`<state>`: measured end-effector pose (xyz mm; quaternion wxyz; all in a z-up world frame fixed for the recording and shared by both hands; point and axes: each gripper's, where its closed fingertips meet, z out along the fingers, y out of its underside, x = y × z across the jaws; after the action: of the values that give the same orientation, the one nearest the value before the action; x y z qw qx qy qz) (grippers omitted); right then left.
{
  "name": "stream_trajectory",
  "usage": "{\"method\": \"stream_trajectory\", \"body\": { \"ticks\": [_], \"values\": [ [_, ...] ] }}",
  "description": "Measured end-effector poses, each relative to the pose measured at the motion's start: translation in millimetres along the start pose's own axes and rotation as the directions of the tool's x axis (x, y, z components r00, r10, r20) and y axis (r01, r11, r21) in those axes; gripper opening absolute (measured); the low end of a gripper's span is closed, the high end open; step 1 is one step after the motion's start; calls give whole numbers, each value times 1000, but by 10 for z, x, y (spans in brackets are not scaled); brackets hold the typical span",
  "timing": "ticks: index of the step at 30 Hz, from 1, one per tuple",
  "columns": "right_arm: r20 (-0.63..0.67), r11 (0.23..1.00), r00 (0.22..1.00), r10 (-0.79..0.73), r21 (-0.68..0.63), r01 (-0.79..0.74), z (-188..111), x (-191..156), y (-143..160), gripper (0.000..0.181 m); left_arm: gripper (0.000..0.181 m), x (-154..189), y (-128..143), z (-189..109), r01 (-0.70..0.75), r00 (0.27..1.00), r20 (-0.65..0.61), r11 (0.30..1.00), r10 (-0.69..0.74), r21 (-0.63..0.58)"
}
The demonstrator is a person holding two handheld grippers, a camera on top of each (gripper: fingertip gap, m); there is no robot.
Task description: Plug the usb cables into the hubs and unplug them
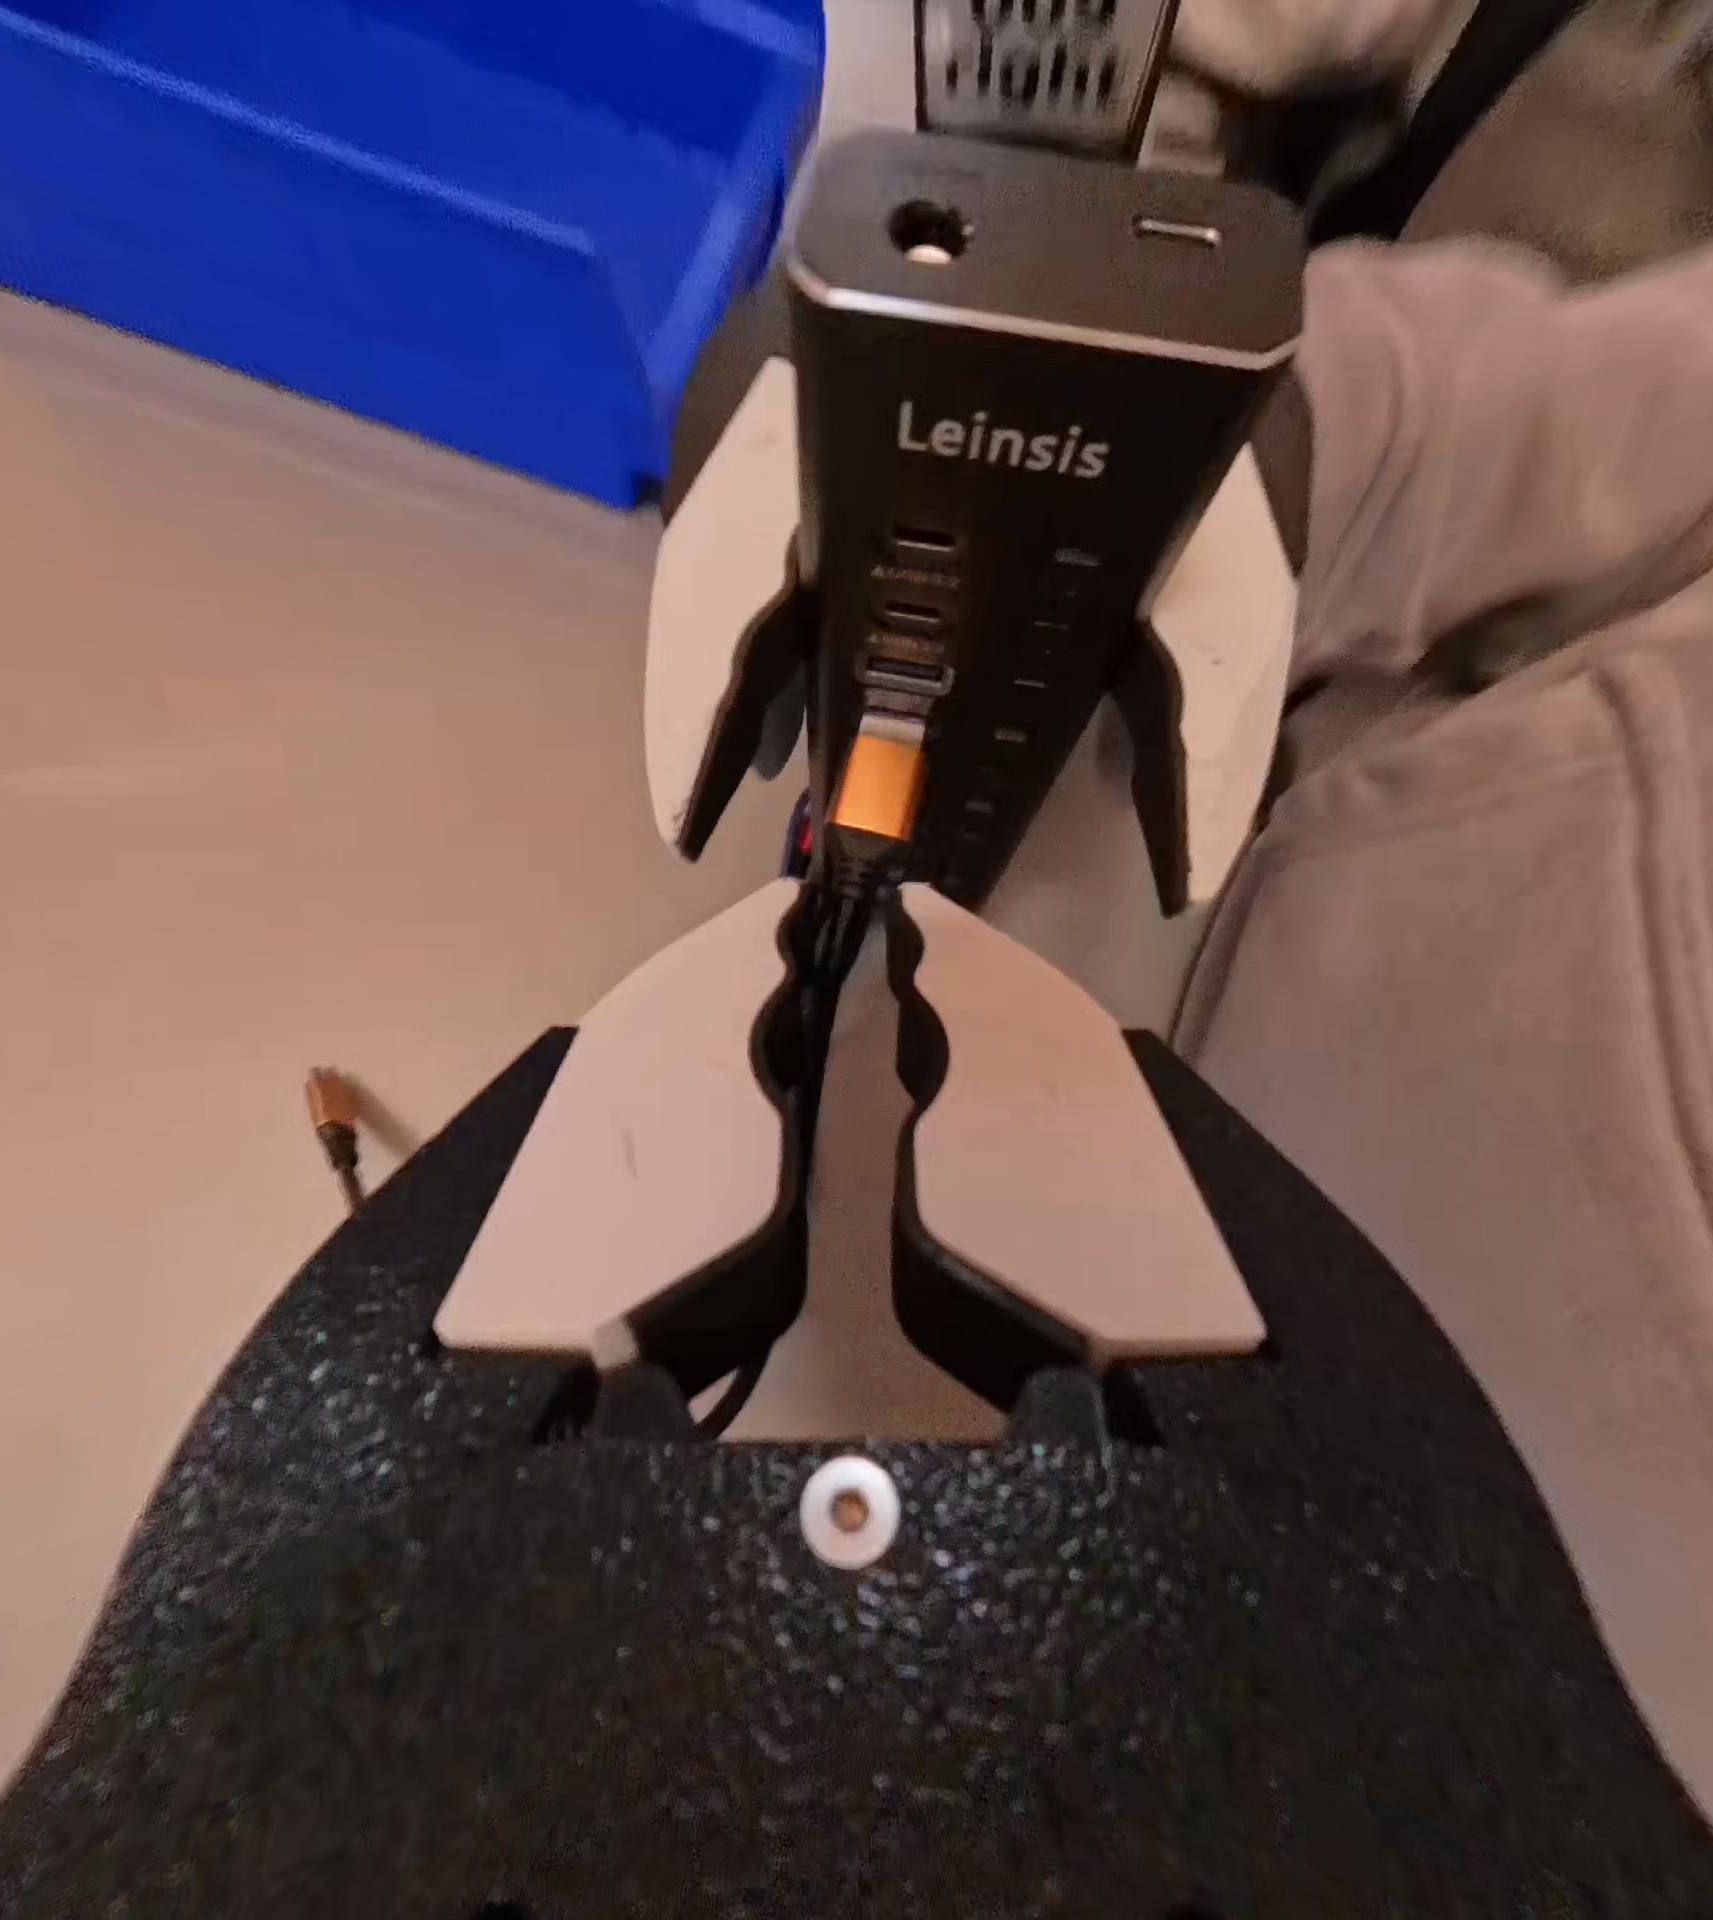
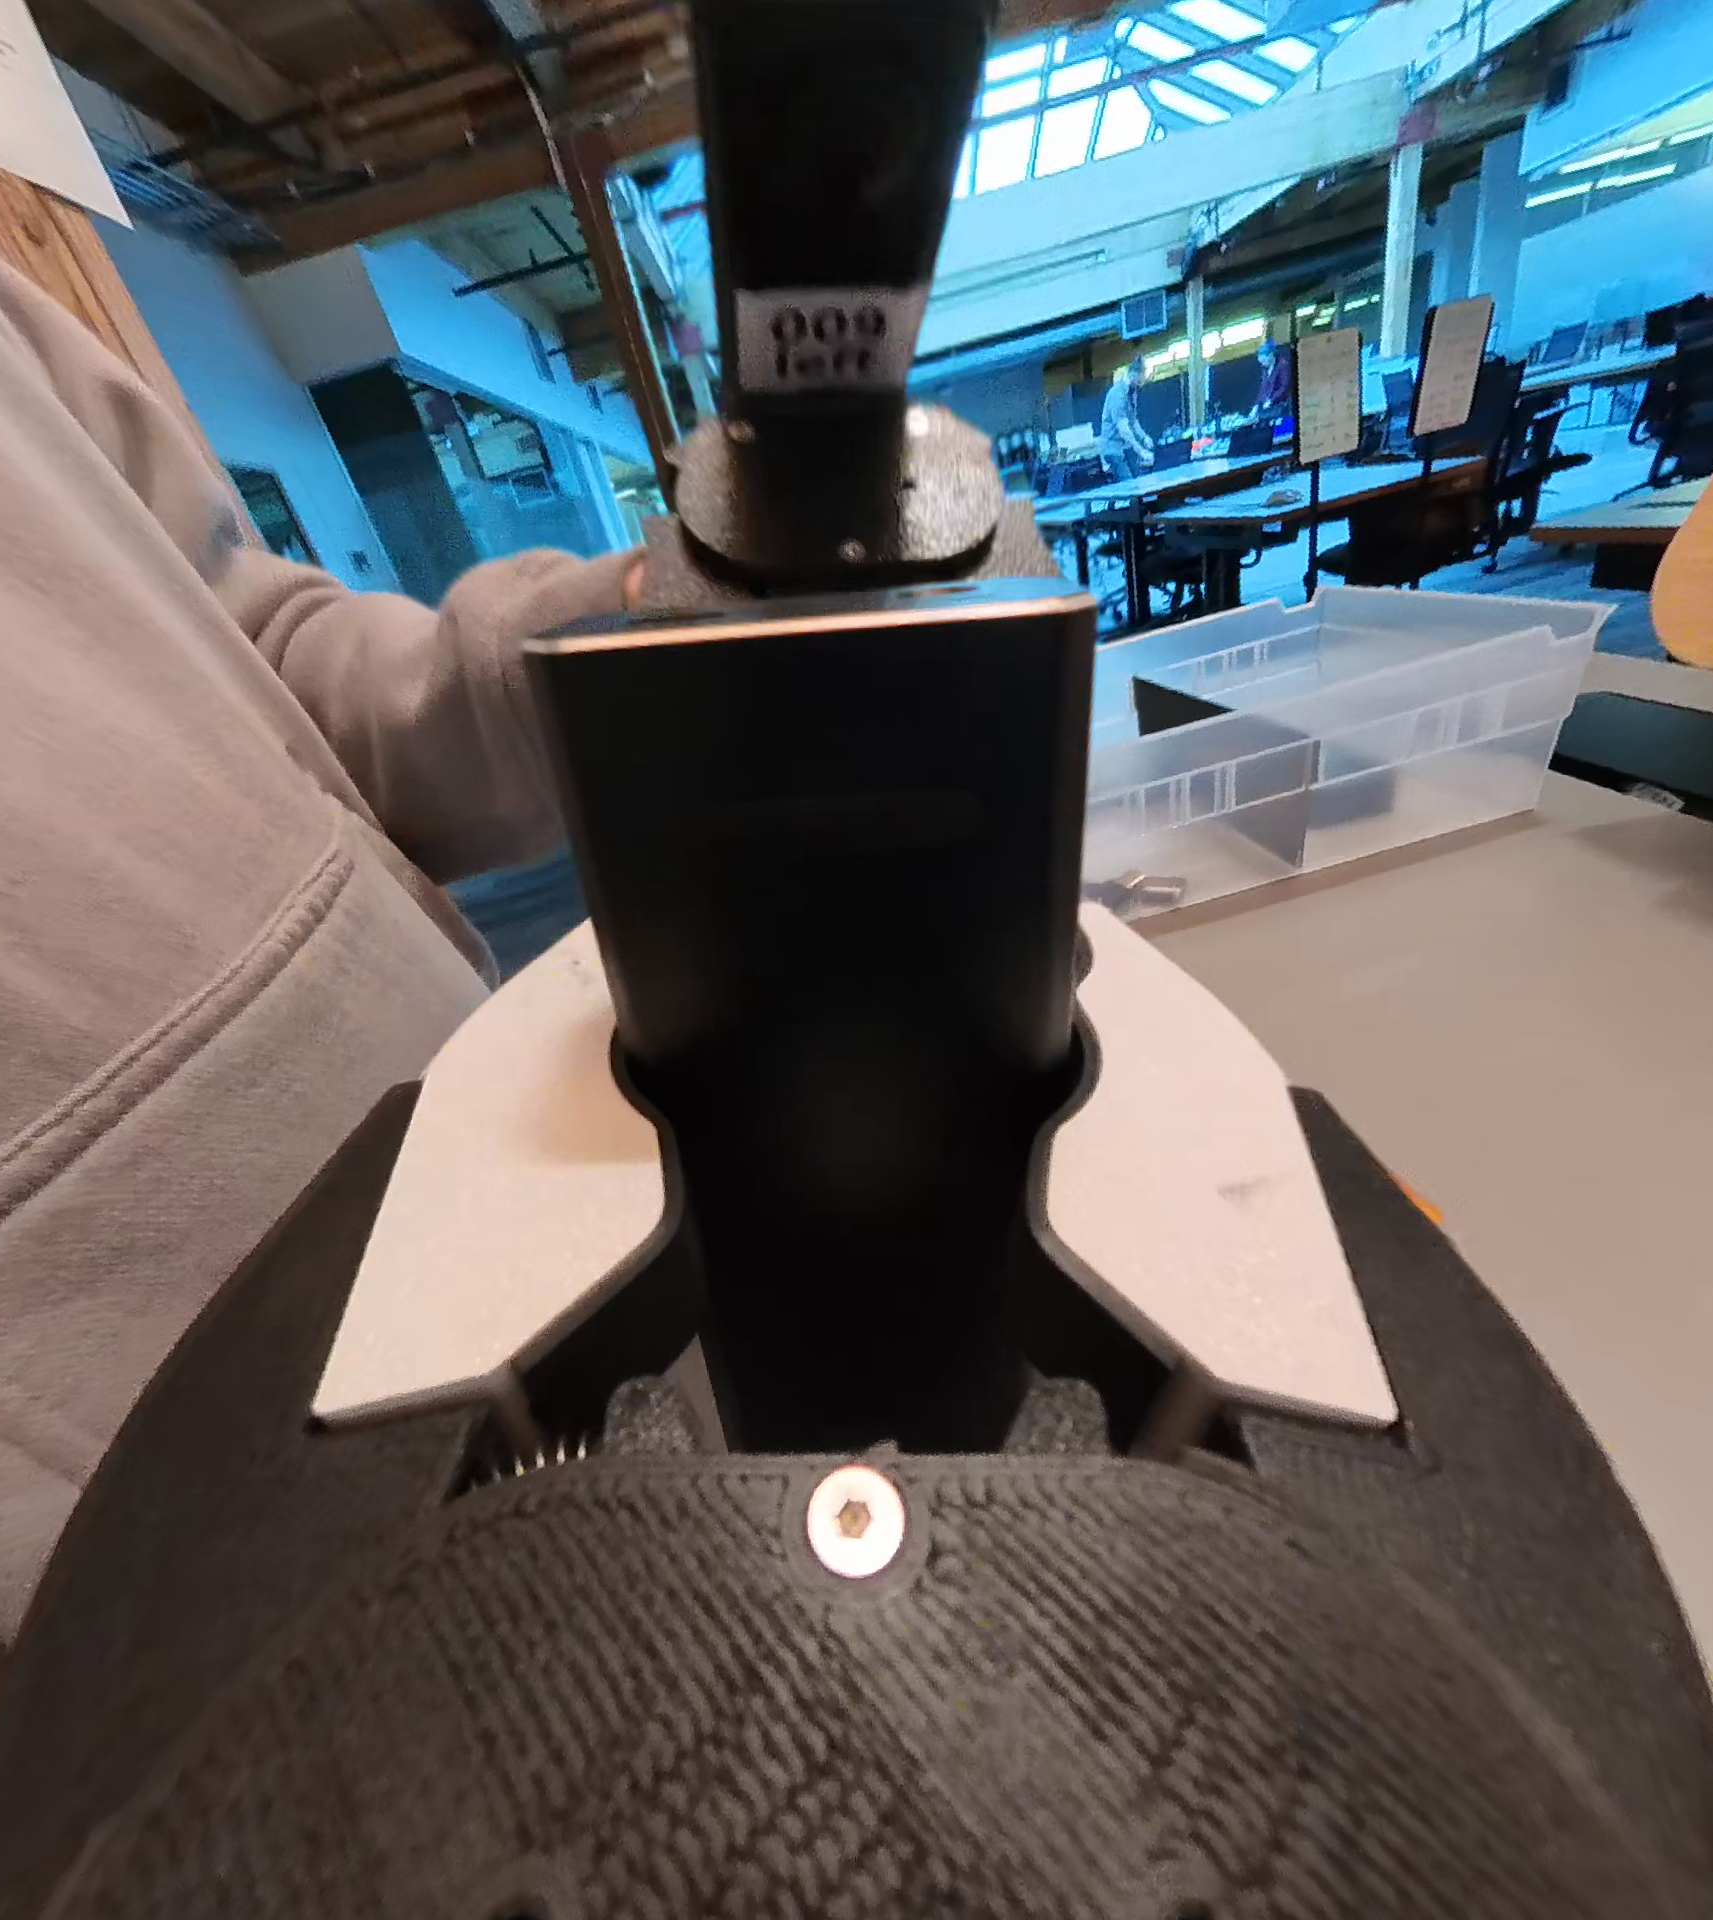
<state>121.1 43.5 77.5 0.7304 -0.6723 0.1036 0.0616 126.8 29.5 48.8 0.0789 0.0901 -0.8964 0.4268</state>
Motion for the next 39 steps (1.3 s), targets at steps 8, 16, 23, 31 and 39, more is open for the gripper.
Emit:
{"method": "stream_trajectory", "body": {
  "ticks": [8,16,23,31,39],
  "values": [
    [28,999,1000,1,39,-2,-4,-59,-86,73,27,84,-122,-30,57,996,-74,980,-43,189],
    [30,999,999,-14,41,13,11,-85,-107,73,13,101,-138,11,-21,999,-27,984,26,176],
    [43,1000,999,5,-5,-5,62,-88,-24,74,13,100,-85,54,-85,996,39,992,82,93],
    [2,1000,1000,-13,-20,13,-14,-12,-70,73,32,48,-153,-74,-27,997,75,979,12,203],
    [-156,982,978,-136,112,155,-470,77,-992,74,55,-269,6,-986,-4,931,337,920,-140,393]
  ]
}}
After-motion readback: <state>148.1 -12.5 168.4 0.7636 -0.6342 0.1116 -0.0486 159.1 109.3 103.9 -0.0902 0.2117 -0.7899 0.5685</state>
